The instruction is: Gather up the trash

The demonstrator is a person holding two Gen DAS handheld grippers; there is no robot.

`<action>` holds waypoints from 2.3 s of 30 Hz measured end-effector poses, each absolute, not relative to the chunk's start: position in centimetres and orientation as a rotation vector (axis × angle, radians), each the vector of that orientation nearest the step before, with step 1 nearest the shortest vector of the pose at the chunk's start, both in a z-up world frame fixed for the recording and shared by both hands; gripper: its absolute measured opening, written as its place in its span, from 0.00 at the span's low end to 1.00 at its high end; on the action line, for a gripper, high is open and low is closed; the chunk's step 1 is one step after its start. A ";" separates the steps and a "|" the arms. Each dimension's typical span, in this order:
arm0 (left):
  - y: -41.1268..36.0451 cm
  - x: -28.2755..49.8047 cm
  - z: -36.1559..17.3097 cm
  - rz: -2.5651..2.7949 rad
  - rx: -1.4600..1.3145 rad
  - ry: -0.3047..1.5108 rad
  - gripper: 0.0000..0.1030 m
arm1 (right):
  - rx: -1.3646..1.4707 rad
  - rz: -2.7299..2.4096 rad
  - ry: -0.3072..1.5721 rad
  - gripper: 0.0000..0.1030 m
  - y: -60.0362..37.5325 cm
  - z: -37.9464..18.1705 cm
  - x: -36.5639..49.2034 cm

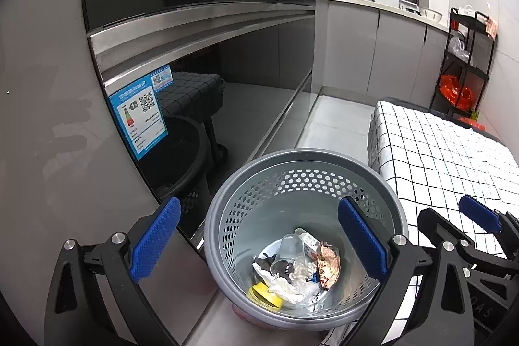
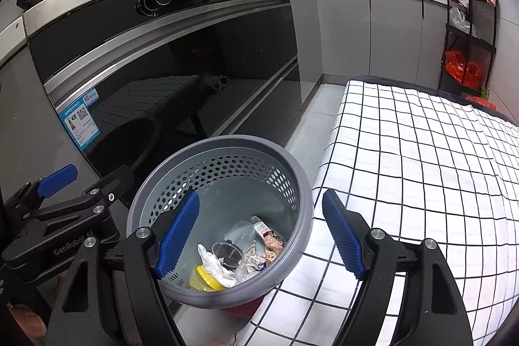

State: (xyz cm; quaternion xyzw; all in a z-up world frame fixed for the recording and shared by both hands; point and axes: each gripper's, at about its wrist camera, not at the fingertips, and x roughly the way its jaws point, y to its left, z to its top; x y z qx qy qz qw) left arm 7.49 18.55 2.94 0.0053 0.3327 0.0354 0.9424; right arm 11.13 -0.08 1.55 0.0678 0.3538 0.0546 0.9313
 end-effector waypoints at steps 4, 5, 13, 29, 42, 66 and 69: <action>18.6 7.4 3.0 0.075 0.007 0.676 0.93 | 0.139 0.100 0.721 0.73 -0.1 1.7 11.1; 18.6 7.4 3.0 0.075 0.007 0.676 0.93 | 0.139 0.097 0.720 0.73 -0.2 1.7 11.1; 18.7 7.5 3.0 0.071 0.001 0.679 0.94 | 0.141 0.082 0.718 0.73 -0.3 1.8 11.1; 18.4 7.5 3.0 0.094 0.021 0.674 0.94 | 0.138 0.079 0.717 0.73 0.0 1.9 11.0; 18.5 7.2 3.0 0.117 0.019 0.668 0.94 | 0.136 0.079 0.717 0.73 0.2 1.9 11.0; 18.3 7.2 3.0 0.114 0.024 0.669 0.94 | 0.134 0.085 0.715 0.73 0.5 1.9 11.0; 18.4 7.3 3.0 0.115 0.018 0.672 0.94 | 0.136 0.085 0.714 0.73 0.6 1.9 11.0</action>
